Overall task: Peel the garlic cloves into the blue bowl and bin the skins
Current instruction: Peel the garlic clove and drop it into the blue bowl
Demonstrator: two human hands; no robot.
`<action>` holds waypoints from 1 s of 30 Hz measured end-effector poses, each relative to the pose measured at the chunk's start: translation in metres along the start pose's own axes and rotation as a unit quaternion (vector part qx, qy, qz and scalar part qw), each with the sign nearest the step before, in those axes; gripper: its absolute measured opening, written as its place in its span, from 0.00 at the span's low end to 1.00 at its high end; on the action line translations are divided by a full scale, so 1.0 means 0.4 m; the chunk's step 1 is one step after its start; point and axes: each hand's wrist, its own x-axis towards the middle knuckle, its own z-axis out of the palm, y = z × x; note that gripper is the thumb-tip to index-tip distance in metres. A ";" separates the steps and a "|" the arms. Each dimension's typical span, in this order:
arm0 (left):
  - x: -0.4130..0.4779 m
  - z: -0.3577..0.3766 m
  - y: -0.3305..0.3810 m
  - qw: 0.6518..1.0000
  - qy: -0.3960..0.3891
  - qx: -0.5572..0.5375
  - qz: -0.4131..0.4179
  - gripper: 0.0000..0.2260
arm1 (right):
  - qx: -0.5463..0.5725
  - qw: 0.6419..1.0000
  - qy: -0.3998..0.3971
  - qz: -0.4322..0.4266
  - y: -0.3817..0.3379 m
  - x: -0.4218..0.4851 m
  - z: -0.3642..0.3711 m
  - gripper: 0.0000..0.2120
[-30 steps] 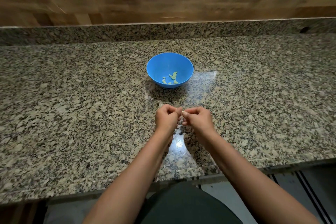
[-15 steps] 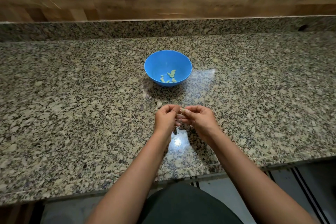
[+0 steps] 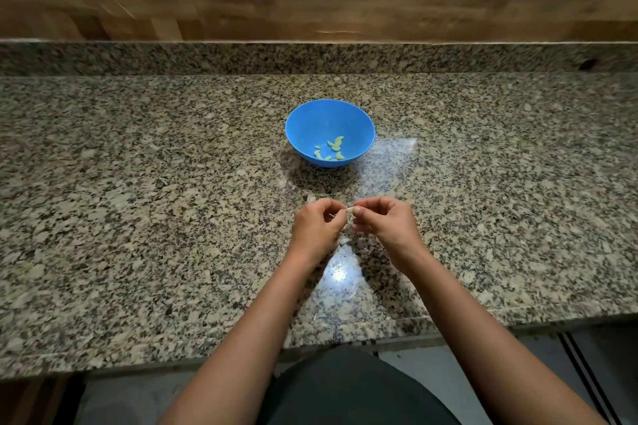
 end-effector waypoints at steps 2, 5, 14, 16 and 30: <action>0.002 -0.003 0.005 1.000 0.002 -0.011 0.000 0.04 | 0.011 1.000 -0.003 -0.001 -0.003 0.000 -0.003 0.04; 0.004 -0.004 0.011 0.999 -0.001 -0.033 -0.019 0.01 | 0.004 1.000 -0.009 -0.004 -0.005 -0.004 -0.005 0.03; -0.002 0.002 0.026 0.991 -0.019 -0.110 -0.066 0.03 | 0.147 0.987 -0.023 0.066 -0.006 0.003 -0.010 0.05; -0.006 0.003 0.028 0.990 -0.022 -0.120 -0.070 0.04 | 0.157 0.985 -0.027 0.070 -0.005 0.004 -0.011 0.06; 0.000 -0.019 0.007 0.997 0.042 0.037 -0.057 0.06 | 0.117 0.991 0.012 0.057 0.006 -0.005 -0.032 0.05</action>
